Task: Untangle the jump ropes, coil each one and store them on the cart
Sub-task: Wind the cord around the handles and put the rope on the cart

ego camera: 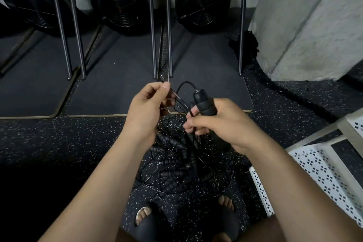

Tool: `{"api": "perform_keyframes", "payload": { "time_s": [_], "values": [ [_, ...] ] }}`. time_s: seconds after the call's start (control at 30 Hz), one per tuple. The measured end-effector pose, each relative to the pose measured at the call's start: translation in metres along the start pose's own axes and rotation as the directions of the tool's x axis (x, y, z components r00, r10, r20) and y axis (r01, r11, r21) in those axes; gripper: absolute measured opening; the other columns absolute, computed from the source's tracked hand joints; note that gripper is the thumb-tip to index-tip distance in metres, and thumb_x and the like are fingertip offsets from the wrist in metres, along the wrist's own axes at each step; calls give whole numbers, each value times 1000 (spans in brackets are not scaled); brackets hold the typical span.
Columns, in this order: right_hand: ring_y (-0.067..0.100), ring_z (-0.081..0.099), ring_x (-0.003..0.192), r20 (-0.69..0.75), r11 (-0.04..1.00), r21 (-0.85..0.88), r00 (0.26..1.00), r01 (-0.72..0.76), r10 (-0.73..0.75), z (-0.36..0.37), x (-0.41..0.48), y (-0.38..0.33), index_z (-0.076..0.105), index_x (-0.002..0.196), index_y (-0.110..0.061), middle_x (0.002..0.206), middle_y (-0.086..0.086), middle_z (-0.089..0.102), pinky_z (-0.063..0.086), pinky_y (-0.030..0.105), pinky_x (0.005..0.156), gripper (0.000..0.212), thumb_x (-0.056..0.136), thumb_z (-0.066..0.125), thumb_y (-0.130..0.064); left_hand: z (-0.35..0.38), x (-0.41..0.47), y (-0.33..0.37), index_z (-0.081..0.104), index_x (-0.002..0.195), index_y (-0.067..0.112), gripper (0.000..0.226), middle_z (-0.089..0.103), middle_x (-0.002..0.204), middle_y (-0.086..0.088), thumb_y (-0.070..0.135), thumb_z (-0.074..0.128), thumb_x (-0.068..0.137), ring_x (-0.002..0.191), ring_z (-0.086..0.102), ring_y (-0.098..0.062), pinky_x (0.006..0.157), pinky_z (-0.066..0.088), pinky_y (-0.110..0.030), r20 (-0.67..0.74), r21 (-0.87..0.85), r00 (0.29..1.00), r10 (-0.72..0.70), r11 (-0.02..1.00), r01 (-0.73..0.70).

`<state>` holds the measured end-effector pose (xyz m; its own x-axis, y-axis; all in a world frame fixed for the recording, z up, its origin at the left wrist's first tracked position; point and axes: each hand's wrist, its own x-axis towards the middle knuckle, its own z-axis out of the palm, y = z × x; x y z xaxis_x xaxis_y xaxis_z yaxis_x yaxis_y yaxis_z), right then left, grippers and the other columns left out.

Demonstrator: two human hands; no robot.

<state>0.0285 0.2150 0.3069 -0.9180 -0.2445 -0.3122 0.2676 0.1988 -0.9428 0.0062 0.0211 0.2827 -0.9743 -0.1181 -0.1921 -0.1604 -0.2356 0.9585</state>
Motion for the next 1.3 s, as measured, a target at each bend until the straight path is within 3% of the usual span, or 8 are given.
{"api": "perform_keyframes", "payload": {
  "time_s": [0.17,0.4,0.53,0.67,0.77,0.9,1.1,1.3],
  "values": [
    [30,78,93,-55,930,347,993,121,-109,-7,-5,-20,72,106,-1,98,20,79,60,30,76,17,90,76,-5,4,-9,-4,72,110,15,27,79,98,-1,4,48,106,86,73,-14,77,47,-34,248,320,942,-226,937,140],
    [28,78,99,-231,802,558,968,215,-98,-21,-3,-24,69,104,-9,101,16,79,59,29,77,11,95,71,-4,6,-15,-19,79,105,21,29,80,105,-1,-4,66,97,98,74,-30,101,55,-55,435,601,855,-283,798,-42],
    [27,79,99,-287,738,634,956,229,-50,-28,-1,-25,69,102,-10,99,13,80,61,26,76,9,97,70,-3,7,-13,-24,82,100,28,14,80,92,8,15,75,99,86,73,-20,90,57,-39,414,719,870,-269,682,-131],
    [31,79,106,-294,714,664,956,224,-27,-33,6,-18,69,107,-6,108,18,79,63,28,83,11,98,68,-1,7,-12,-24,82,99,30,12,80,91,15,21,75,101,93,75,-12,97,57,-35,419,766,867,-270,617,-178],
    [33,76,115,-240,773,615,971,155,-4,-35,11,-9,70,122,1,118,22,78,63,32,94,28,94,72,0,7,-13,-24,82,101,29,12,81,93,9,19,75,101,93,75,-15,97,59,-37,459,727,853,-248,657,-200],
    [29,78,109,-171,974,219,981,-57,96,-28,11,7,75,118,-3,110,14,81,62,33,98,30,90,72,9,6,-11,-21,79,103,26,12,80,89,6,16,74,101,83,73,-16,84,58,-36,453,604,887,-88,763,-233],
    [45,73,110,-33,986,-13,986,-164,163,-8,14,20,74,104,1,113,30,73,51,63,110,37,67,78,-7,13,-11,-9,76,108,5,10,74,90,-9,3,70,100,75,65,-14,75,57,-26,247,189,965,87,973,-136],
    [37,76,107,26,993,-29,993,-119,119,2,16,20,78,103,-7,111,20,79,53,58,111,35,72,89,-18,9,-9,3,75,105,5,10,71,92,-11,1,67,100,71,58,-13,60,55,-23,205,-82,979,20,997,-3]
  ]
}}
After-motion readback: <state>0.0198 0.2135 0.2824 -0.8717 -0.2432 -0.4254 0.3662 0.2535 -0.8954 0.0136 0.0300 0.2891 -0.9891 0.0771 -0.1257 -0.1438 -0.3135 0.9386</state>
